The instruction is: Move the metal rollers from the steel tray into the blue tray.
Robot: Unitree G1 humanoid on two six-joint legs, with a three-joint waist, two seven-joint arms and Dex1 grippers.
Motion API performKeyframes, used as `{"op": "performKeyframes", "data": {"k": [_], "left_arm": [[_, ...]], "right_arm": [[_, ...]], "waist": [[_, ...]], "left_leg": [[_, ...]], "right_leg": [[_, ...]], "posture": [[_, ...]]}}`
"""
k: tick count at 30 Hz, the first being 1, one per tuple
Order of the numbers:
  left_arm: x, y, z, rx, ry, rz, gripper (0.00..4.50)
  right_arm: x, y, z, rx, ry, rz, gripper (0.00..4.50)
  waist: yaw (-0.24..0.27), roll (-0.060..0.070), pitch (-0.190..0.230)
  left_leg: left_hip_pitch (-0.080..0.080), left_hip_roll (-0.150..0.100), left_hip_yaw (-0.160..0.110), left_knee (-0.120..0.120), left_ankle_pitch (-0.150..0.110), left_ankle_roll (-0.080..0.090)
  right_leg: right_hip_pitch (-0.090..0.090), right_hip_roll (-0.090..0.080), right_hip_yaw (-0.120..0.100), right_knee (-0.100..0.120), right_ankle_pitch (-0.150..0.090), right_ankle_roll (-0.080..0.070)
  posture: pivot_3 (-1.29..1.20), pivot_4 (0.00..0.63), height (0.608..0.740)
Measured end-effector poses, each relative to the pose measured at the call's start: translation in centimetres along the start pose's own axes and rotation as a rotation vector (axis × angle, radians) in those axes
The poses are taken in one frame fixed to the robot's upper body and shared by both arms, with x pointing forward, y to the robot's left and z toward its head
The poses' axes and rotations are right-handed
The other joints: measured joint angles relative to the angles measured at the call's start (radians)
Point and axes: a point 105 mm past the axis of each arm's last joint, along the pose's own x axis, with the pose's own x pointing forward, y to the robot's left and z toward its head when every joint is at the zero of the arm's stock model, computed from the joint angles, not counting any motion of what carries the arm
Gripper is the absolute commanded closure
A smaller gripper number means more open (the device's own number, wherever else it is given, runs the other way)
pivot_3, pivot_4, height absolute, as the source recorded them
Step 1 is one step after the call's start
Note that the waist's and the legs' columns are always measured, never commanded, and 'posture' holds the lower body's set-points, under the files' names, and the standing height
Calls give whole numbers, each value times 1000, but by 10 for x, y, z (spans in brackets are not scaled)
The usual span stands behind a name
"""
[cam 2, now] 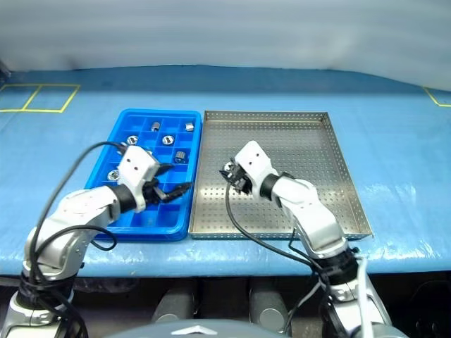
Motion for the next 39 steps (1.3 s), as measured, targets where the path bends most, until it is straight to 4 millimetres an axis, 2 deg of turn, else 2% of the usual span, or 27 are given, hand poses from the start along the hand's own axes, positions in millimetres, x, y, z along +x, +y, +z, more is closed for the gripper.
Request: {"op": "performKeyframes", "data": {"k": [2,4,9,13,17,27,39], "left_arm": [[-10,15,-2,-16,9,104,707],[-21,21,-8,-25,29,157,707],[-37,12,-26,-16,116,147,707],[-43,10,-37,-33,156,174,707],[-46,10,-42,-42,171,194,707],[-44,3,-38,-35,155,174,707],[-33,-1,-34,-20,146,130,707]], "right_arm": [[17,5,7,-9,-36,28,2835],[33,12,16,-8,-77,69,2835],[65,28,31,-16,-134,162,2835],[84,43,23,0,-110,244,2835],[97,46,14,7,-82,258,2835],[109,22,7,77,-67,182,2835],[108,34,11,101,-98,222,2835]], "waist": [[9,0,0],[20,0,0],[46,0,0],[73,0,0],[83,0,0],[88,1,0],[81,1,0]], "left_leg": [[0,0,0,-1,0,0],[0,0,0,-2,0,0],[0,0,-2,-3,0,-1],[1,0,-2,-3,1,-1],[1,0,-2,-3,1,-2],[1,0,-2,-8,1,-3],[2,1,-3,-9,1,-3]], "right_leg": [[0,0,0,0,0,0],[0,0,0,0,0,0],[0,0,-2,0,-1,-1],[0,0,-2,0,-1,-2],[0,0,-2,0,-1,-2],[-1,1,-3,0,-1,-3],[-2,1,-3,-1,-2,-4]], "posture": [[201,150,740],[239,150,740],[284,150,740],[311,150,740],[329,150,740],[317,150,740],[278,150,740]]}}
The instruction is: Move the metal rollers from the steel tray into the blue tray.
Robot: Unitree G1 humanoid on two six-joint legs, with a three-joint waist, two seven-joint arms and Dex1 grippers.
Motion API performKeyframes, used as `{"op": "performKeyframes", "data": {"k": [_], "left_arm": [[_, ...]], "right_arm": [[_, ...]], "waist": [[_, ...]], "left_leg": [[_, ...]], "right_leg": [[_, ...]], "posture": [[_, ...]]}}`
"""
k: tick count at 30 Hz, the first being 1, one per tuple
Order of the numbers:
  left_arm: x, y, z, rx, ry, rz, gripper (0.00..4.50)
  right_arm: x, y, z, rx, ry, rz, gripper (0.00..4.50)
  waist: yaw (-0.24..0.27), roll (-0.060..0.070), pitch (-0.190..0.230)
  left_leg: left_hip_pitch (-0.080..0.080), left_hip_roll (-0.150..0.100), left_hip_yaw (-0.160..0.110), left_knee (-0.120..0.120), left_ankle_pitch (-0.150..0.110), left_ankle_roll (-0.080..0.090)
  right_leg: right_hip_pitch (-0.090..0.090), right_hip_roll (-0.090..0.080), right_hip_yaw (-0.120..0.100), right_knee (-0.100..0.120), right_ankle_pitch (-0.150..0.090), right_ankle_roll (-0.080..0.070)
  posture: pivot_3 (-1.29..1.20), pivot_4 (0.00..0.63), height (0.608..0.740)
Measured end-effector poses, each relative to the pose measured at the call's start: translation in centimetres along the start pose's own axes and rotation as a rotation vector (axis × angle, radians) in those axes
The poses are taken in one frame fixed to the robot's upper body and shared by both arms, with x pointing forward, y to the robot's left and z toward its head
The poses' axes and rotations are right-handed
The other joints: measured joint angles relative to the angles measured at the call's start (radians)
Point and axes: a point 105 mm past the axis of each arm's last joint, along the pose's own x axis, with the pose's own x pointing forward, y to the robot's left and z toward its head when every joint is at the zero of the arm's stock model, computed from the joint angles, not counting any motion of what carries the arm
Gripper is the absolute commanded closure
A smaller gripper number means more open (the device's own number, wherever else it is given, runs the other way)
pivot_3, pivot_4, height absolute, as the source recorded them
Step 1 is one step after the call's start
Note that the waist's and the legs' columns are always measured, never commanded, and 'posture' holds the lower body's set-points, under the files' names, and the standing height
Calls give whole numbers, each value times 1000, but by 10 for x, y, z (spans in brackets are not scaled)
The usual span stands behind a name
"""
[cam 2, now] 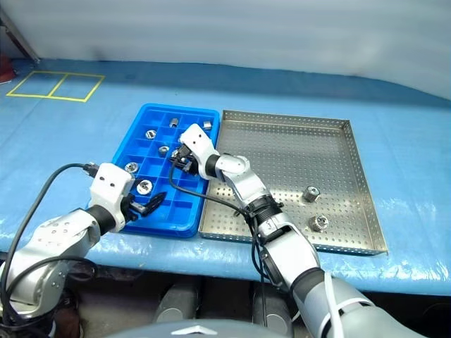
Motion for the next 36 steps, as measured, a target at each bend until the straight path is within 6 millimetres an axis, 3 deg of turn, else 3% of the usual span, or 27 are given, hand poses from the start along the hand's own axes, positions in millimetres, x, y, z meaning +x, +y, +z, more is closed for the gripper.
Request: {"op": "performKeyframes", "data": {"k": [1,2,8,13,16,21,24,29,33,36], "left_arm": [[1,-1,1,2,-2,-4,707],[1,-2,1,4,-4,-10,707],[3,-5,3,10,-10,-26,707],[6,-8,2,9,-4,-43,707],[13,-17,9,14,-31,-90,707],[27,-51,33,56,-115,-280,707],[35,-62,46,92,-164,-362,707],[48,-79,66,117,-245,-486,707],[57,-94,71,122,-264,-578,707],[61,-100,73,127,-273,-614,707]], "right_arm": [[0,2,-1,3,1,8,2835],[0,3,-2,5,4,15,2095],[0,3,3,-3,-12,-1,241],[-7,-4,3,-16,-33,-54,241],[-28,-18,10,-75,-61,-138,241],[-92,-33,-6,-174,37,-248,241],[-143,-37,-22,-230,173,-305,241],[-205,-43,-26,-252,309,-459,241],[-231,-43,-36,-192,370,-571,241],[-245,-42,-54,-145,450,-633,241]], "waist": [[0,0,0],[-1,0,0],[-2,0,0],[-1,0,0],[7,0,0],[17,0,0],[7,0,0],[-24,1,0],[-58,1,0],[-76,1,0]], "left_leg": [[0,0,0,0,0,0],[0,0,0,0,0,0],[0,0,0,0,0,0],[0,0,0,0,0,0],[-1,0,-1,1,0,0],[-2,-2,0,2,0,0],[-3,-2,0,2,0,0],[-3,-2,2,3,0,0],[-3,-2,3,6,0,1],[-3,-2,3,7,-1,1]], "right_leg": [[0,0,0,0,0,0],[0,0,0,0,0,0],[0,0,0,0,0,0],[0,0,0,0,0,0],[0,0,0,-1,0,0],[1,-3,0,-2,0,1],[0,-2,0,-2,0,1],[0,-2,1,-1,0,1],[0,-3,2,-1,0,3],[0,-3,2,-1,1,3]], "posture": [[278,150,740],[279,150,740],[276,150,740],[269,150,740],[267,150,740],[195,150,740],[132,150,740],[40,150,740],[-10,150,740],[-13,150,740]]}}
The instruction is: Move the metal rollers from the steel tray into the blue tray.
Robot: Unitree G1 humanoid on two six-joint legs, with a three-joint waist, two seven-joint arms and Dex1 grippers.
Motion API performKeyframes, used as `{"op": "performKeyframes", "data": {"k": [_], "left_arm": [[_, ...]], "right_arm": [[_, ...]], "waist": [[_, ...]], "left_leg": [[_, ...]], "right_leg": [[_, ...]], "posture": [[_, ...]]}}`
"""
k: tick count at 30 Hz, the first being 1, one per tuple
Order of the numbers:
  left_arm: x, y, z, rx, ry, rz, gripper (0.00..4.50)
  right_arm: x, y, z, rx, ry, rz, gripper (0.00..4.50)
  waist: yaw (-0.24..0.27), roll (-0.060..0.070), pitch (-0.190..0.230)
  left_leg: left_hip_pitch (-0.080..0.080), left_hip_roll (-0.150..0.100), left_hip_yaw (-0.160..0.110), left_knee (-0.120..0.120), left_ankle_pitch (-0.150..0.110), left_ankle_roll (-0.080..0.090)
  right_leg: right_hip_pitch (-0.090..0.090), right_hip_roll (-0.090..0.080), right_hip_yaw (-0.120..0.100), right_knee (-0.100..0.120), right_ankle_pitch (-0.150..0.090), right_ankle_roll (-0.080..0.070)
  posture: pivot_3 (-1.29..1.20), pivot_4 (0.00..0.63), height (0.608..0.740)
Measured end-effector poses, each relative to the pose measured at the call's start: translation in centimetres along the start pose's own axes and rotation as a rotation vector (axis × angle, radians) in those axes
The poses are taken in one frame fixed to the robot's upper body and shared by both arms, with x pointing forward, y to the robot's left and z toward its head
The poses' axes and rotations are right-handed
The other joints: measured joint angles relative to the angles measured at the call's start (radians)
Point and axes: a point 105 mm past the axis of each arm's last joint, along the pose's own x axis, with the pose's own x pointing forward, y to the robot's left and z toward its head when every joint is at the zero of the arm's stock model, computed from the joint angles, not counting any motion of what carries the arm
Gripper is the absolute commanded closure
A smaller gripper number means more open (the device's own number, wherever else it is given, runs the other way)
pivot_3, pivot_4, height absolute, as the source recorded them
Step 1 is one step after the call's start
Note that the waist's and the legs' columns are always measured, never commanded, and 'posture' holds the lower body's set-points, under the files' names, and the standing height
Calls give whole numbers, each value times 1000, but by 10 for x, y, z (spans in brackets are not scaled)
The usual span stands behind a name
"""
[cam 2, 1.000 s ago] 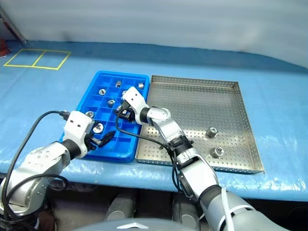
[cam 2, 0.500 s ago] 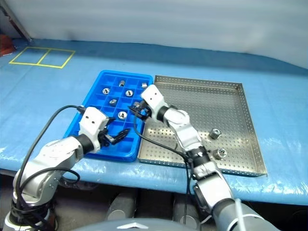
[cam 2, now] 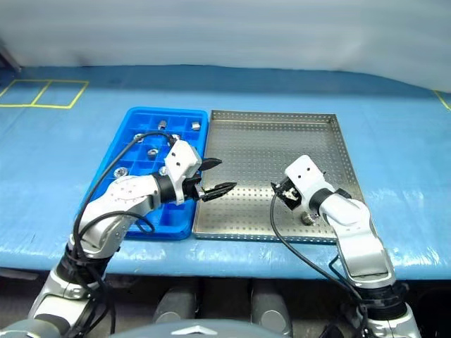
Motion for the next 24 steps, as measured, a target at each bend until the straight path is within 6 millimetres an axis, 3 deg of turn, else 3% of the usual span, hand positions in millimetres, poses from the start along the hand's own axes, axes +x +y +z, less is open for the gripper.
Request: {"op": "performKeyframes", "data": {"k": [8,19,22,24], "left_arm": [[7,-14,-7,-3,20,-94,707],[9,-25,-13,4,40,-156,707],[9,-25,-13,14,42,-151,707],[9,-25,-14,16,44,-151,707]], "right_arm": [[-20,5,-36,93,146,-41,241],[-33,6,-50,229,217,-37,241],[-33,7,-53,263,227,-33,820],[-34,7,-53,273,230,-32,1466]], "waist": [[-9,0,0],[-8,0,0],[-8,0,0],[-8,0,0]], "left_leg": [[0,0,0,1,0,0],[-1,0,0,2,0,0],[0,0,0,2,0,0],[0,0,0,2,0,0]], "right_leg": [[0,0,0,0,0,0],[0,0,0,0,0,0],[0,0,0,0,0,0],[0,0,0,0,0,0]], "posture": [[-4,150,740],[-2,150,740],[-1,150,740],[2,150,740]]}}
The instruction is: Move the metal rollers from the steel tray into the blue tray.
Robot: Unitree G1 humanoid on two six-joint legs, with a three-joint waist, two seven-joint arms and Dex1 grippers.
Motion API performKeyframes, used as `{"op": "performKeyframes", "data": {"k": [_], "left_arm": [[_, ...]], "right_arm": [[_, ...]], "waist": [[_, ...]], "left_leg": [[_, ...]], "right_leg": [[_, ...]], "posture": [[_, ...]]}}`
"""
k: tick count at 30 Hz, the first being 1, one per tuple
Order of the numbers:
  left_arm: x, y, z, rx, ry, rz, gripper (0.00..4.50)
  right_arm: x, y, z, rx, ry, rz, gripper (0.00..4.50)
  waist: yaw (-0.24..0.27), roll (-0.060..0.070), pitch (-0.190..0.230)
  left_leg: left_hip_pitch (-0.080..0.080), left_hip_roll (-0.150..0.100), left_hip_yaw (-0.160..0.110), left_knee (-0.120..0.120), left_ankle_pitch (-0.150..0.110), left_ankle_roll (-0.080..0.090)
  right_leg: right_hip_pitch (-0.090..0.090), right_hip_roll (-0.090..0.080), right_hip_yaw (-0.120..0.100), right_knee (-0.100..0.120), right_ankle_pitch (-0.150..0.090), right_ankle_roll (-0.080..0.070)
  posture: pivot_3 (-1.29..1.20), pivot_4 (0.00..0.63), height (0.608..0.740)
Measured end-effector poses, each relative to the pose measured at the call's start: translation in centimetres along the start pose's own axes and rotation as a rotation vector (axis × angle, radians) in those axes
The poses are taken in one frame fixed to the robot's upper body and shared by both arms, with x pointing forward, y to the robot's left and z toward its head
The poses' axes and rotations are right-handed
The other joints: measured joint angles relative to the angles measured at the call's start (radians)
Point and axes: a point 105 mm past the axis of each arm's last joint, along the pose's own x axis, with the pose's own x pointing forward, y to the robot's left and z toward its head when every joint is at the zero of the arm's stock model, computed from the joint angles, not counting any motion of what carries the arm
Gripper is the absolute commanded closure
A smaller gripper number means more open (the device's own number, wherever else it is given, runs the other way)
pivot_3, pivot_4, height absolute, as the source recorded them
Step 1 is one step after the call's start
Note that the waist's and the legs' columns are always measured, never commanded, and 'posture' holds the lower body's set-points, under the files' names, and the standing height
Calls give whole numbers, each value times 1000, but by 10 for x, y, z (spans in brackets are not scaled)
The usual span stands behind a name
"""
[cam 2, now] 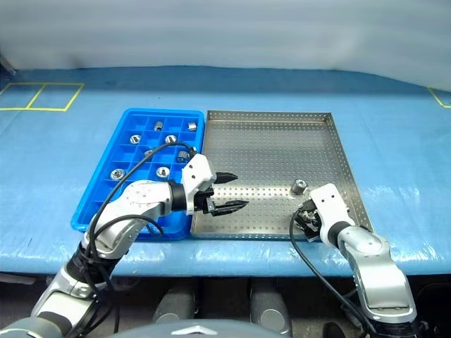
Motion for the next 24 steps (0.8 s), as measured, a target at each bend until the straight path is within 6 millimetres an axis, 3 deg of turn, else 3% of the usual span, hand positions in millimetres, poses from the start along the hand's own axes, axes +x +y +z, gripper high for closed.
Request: {"op": "performKeyframes", "data": {"k": [4,5,18,24], "left_arm": [[0,0,0,2,3,1,707],[0,0,0,3,3,1,707],[-9,3,-13,-23,41,36,707],[-30,13,-13,-25,63,135,707]], "right_arm": [[0,1,2,6,-9,6,2735],[1,1,3,7,-11,5,2791],[10,6,23,-28,-61,22,2791],[8,28,68,-85,-226,112,2791]], "waist": [[0,0,0],[0,0,0],[3,0,0],[0,0,0]], "left_leg": [[0,0,0,0,0,0],[0,0,0,0,0,0],[0,0,0,0,0,0],[0,1,-1,-1,0,0]], "right_leg": [[0,0,0,0,0,0],[0,0,0,0,0,0],[0,0,0,0,0,0],[-1,1,0,0,0,0]], "posture": [[10,150,740],[13,150,740],[46,150,740],[54,150,740]]}}
